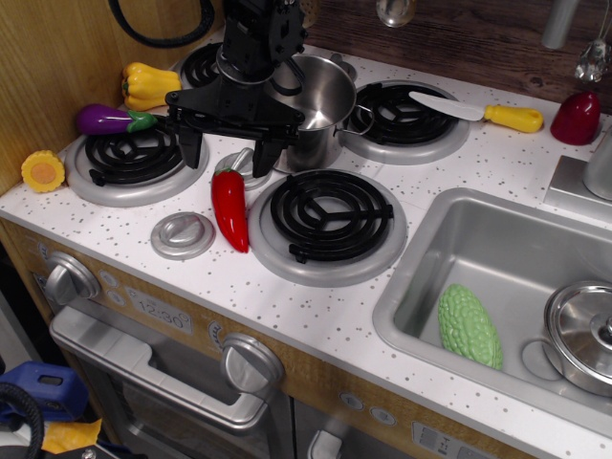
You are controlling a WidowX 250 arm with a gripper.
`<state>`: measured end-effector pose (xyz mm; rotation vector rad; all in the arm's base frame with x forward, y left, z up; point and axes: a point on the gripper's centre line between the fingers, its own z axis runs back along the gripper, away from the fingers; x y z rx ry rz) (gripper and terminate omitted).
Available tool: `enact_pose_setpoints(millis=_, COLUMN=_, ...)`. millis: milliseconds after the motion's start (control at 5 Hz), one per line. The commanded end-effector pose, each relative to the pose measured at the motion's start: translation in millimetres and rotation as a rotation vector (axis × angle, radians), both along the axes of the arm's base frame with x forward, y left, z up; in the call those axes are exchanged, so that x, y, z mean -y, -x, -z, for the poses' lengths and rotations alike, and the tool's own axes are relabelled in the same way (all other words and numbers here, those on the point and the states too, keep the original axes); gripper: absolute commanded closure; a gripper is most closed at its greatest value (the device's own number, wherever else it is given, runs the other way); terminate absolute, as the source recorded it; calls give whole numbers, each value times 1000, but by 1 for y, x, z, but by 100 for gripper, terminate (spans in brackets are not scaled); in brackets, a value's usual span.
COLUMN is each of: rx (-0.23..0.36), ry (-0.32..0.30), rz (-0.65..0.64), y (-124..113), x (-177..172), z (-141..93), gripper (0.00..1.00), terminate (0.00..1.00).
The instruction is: Put pepper in pot or pan
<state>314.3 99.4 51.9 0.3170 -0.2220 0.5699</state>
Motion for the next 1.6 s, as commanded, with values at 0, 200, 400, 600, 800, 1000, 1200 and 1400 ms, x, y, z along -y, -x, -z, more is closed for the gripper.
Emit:
enact_pose_setpoints(millis=0, rx=0, ry=0, rz=0, y=0, x=0, z=0, gripper=0, terminate=0)
enact_pose_setpoints(millis=200, rx=24, ry=8, rz=3, y=1, x=-7, z=12, gripper=0, terminate=0)
enact_pose_setpoints(millis=400, rx=49, ry=12, rz=4, y=1, x=-12, z=24, gripper=0, terminate=0)
enact_pose_setpoints(millis=600, rx=66, ry=27, rz=4, y=0, x=-15, z=33, gripper=0, terminate=0)
enact_pose_setpoints(millis=800, rx=83, ry=42, rz=-5, y=-3, x=-16, z=38, gripper=0, terminate=0)
enact_pose_setpoints(millis=1000, rx=92, ry=56, rz=-19, y=-5, x=-15, z=38, gripper=100, terminate=0)
enact_pose_setpoints(millis=1200, rx=143, ry=6, rz=-34, y=-8, x=-15, z=36, gripper=100, terminate=0)
enact_pose_setpoints(millis=1400, rx=155, ry=-49, rz=-34, y=-11, x=-17, z=15, gripper=100, terminate=0)
